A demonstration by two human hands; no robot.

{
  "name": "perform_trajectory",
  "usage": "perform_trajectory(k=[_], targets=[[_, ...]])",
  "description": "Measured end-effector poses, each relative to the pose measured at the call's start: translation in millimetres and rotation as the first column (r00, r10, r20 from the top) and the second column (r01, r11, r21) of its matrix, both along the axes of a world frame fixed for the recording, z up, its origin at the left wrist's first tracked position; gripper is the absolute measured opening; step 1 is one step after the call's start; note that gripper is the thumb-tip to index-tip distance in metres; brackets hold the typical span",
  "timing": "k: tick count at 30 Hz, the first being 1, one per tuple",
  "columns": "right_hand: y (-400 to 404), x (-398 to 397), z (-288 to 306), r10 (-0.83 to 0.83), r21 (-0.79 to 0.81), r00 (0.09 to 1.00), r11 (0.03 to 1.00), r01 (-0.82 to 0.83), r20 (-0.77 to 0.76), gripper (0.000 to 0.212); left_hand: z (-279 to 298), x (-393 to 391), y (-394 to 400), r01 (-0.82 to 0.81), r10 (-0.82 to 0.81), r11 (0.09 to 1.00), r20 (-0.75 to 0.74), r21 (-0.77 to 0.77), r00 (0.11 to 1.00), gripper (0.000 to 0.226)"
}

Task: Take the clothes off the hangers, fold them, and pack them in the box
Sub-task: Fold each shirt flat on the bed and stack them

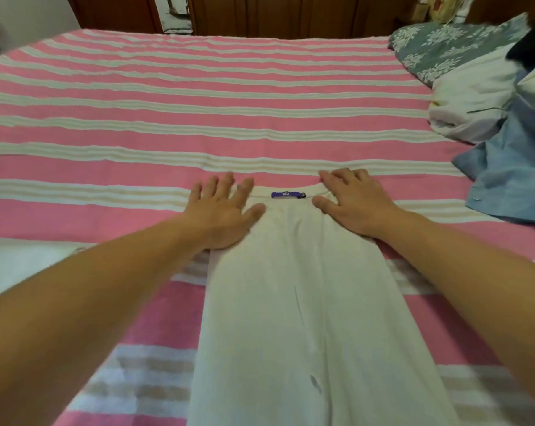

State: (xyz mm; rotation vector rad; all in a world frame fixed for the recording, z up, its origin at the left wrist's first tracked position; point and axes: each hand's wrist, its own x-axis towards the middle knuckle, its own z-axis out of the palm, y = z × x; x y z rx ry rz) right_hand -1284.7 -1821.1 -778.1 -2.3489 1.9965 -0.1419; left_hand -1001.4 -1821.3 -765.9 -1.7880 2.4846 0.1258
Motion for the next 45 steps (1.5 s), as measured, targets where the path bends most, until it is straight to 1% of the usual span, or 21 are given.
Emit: perform_trajectory(k=[3, 5, 6, 8, 9, 12, 14, 16, 18, 21, 24, 26, 28, 31, 33, 34, 36, 38, 40, 42, 45], targets=[[-6, 6, 3, 0.106, -0.041, 0.994, 0.993, -0.107, -0.016, 0.063, -13, 0, -25, 0.054, -0.057, 0.996, -0.046, -0.068, 0.997, 0.070], [-10, 11, 5, 0.125, -0.014, 0.991, 0.992, -0.125, -0.037, 0.053, -6, -8, -25, 0.097, -0.107, 0.988, -0.079, -0.116, 0.991, 0.061], [-11, 15, 9, 0.113, 0.028, 0.993, 0.993, -0.112, -0.021, 0.046, 1, -10, -25, 0.101, -0.111, 0.990, -0.092, -0.099, 0.990, 0.054], [-9, 22, 24, 0.086, 0.123, 0.996, 0.989, -0.083, -0.016, 0.033, 22, -13, -25, 0.055, -0.051, 0.998, -0.141, 0.026, 0.989, 0.041], [-7, 25, 34, 0.097, 0.113, 0.995, 0.989, -0.095, -0.012, 0.030, 36, -13, -24, 0.037, -0.022, 0.996, -0.186, 0.077, 0.982, 0.039], [19, 30, 73, 0.112, -0.055, 0.989, 0.993, -0.107, 0.092, 0.033, 83, -8, 3, 0.061, -0.045, 0.997, -0.316, 0.043, 0.948, 0.043], [55, 24, 98, 0.144, -0.154, 0.968, 0.982, -0.113, 0.206, 0.033, 111, -1, 42, 0.079, -0.063, 0.997, -0.433, 0.019, 0.899, 0.029], [104, 15, 115, 0.203, -0.190, 0.939, 0.970, -0.153, 0.279, 0.026, 129, 9, 92, 0.103, -0.077, 0.995, -0.528, 0.020, 0.845, 0.014], [157, 4, 117, 0.238, -0.177, 0.921, 0.966, -0.190, 0.309, 0.015, 130, 20, 144, 0.151, -0.124, 0.989, -0.533, 0.006, 0.837, 0.013], [230, -5, 93, 0.253, -0.131, 0.892, 0.967, -0.219, 0.375, 0.026, 104, 32, 205, 0.195, -0.183, 0.981, -0.484, -0.026, 0.856, 0.019], [280, -3, 58, 0.300, -0.098, 0.899, 0.954, -0.284, 0.319, 0.026, 68, 39, 247, 0.191, -0.181, 0.981, -0.414, -0.017, 0.892, 0.018], [299, -7, 44, 0.274, -0.066, 0.905, 0.961, -0.268, 0.326, 0.027, 51, 47, 264, 0.175, -0.147, 0.984, -0.410, 0.032, 0.900, 0.023], [312, -13, 46, 0.230, -0.053, 0.906, 0.973, -0.227, 0.356, 0.023, 48, 56, 274, 0.134, -0.091, 0.989, -0.461, 0.061, 0.883, 0.023], [326, -21, 64, 0.088, 0.030, 0.838, 0.992, -0.124, 0.538, 0.028, 56, 64, 279, 0.124, -0.035, 0.984, -0.535, 0.132, 0.844, 0.021], [323, -24, 73, -0.006, 0.053, 0.804, 0.998, -0.032, 0.594, 0.031, 67, 63, 281, 0.123, 0.004, 0.977, -0.591, 0.175, 0.807, 0.010], [316, -22, 76, -0.018, 0.029, 0.816, 1.000, 0.002, 0.578, 0.029, 70, 60, 279, 0.093, 0.002, 0.988, -0.607, 0.125, 0.795, 0.005], [295, -15, 78, 0.010, -0.037, 0.868, 0.999, 0.009, 0.497, 0.029, 70, 47, 271, 0.036, -0.078, 0.996, -0.575, -0.084, 0.815, 0.032], [270, 3, 75, 0.070, -0.014, 0.926, 0.997, -0.070, 0.372, 0.050, 67, 25, 259, 0.091, -0.176, 0.973, -0.431, -0.210, 0.885, 0.059], [250, 20, 61, 0.113, 0.075, 0.979, 0.989, -0.127, 0.167, 0.072, 49, 3, 247, 0.145, -0.175, 0.980, -0.239, -0.135, 0.955, 0.070], [243, 27, 39, 0.101, 0.215, 0.995, 0.972, -0.097, -0.009, 0.074, 25, -7, 242, 0.121, -0.117, 0.992, -0.102, 0.030, 0.988, 0.072], [242, 24, 23, 0.097, 0.331, 0.993, 0.941, -0.070, -0.067, 0.075, 4, -6, 236, 0.097, -0.097, 0.985, -0.013, 0.146, 0.995, 0.069]])
